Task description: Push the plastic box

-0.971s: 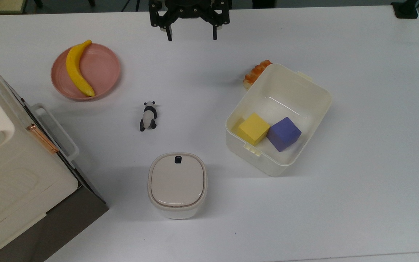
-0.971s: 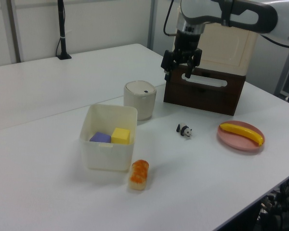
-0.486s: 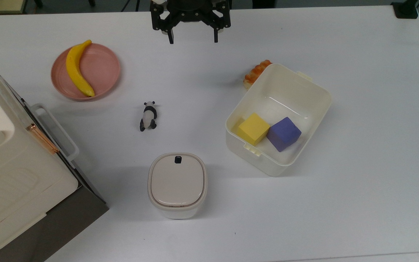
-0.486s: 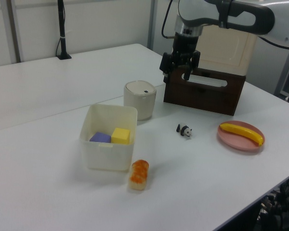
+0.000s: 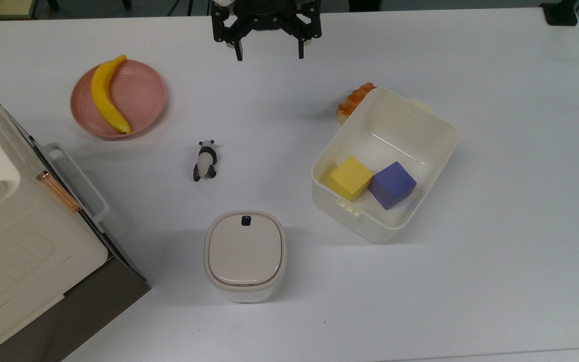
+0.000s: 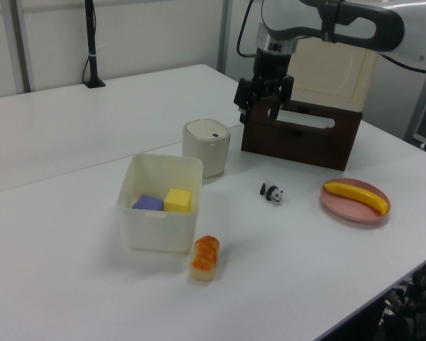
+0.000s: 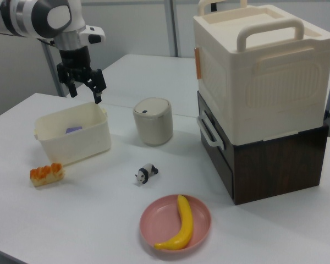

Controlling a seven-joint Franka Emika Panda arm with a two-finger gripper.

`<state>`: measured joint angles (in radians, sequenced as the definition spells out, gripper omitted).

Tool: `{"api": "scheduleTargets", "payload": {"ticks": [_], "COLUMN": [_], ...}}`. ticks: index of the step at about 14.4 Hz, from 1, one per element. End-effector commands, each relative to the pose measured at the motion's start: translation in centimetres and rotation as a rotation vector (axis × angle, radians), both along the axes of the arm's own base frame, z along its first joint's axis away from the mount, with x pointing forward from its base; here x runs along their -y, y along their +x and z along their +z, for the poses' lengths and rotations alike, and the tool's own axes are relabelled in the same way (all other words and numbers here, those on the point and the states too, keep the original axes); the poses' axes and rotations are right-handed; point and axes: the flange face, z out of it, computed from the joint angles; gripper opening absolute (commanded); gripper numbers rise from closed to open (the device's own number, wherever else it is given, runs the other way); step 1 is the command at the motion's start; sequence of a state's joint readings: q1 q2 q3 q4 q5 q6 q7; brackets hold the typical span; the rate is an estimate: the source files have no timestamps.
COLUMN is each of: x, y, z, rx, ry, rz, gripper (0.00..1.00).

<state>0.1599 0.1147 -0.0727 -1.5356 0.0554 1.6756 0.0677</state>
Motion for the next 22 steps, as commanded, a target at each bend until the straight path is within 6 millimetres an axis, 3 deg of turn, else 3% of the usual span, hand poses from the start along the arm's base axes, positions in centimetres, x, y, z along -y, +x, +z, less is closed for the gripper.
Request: {"api": "scheduleTargets", "payload": {"ticks": [1, 4, 17, 22], "x": [-1.9, -3.6, -3.5, -5.5], "y": [-0.9, -1.3, -0.6, 0.0], "z": [-0.1, -0.2, -2.2, -5.5], "rx": [-0.023, -0.038, -0.043, -0.046], "ry": [-0.023, -0.023, -0.029, -0.107], "rz": [0.029, 0.065, 0.509, 0.674], "gripper": [1.00, 1.00, 1.00, 1.00]}}
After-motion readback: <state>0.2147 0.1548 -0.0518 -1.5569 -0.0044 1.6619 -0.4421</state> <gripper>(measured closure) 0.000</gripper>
